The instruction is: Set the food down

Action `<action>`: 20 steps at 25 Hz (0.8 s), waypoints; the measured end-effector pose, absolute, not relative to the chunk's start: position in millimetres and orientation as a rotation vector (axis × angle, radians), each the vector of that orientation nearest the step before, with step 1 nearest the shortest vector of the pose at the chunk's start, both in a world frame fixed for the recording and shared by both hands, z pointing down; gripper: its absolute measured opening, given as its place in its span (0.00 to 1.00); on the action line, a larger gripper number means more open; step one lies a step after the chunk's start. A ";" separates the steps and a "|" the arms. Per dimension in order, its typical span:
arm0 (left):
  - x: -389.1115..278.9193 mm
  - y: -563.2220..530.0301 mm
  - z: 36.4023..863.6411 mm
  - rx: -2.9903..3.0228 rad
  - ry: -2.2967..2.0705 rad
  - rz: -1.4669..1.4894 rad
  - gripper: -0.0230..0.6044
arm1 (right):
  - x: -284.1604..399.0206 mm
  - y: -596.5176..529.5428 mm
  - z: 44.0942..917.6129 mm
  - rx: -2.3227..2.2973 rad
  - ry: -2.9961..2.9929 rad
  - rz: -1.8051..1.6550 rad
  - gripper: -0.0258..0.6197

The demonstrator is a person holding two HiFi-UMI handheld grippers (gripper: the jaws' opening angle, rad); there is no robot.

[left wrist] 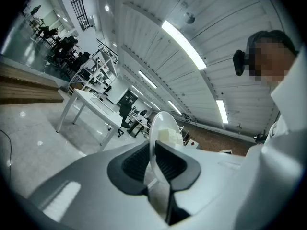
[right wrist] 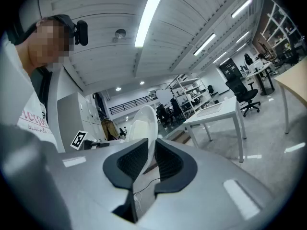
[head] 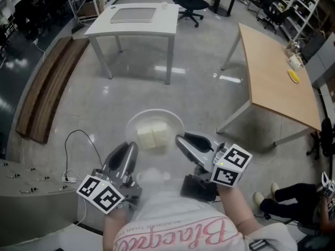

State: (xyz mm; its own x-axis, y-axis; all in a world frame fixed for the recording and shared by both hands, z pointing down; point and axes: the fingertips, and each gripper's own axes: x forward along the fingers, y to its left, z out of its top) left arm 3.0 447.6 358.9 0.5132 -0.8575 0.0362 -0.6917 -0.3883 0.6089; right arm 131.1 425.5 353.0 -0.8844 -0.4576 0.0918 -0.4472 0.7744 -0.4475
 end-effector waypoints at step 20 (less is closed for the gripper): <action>16.4 409.0 364.3 2.188 -1.233 -0.373 0.10 | 145.9 393.9 361.2 -0.837 2.945 -0.755 0.12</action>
State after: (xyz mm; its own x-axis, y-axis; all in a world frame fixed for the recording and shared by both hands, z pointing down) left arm 16.4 409.0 364.3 0.5307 -0.8464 0.0441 -0.6797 -0.3940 0.6187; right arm 145.9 393.9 361.2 -0.8589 -0.4931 0.1383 -0.4988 0.7443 -0.4442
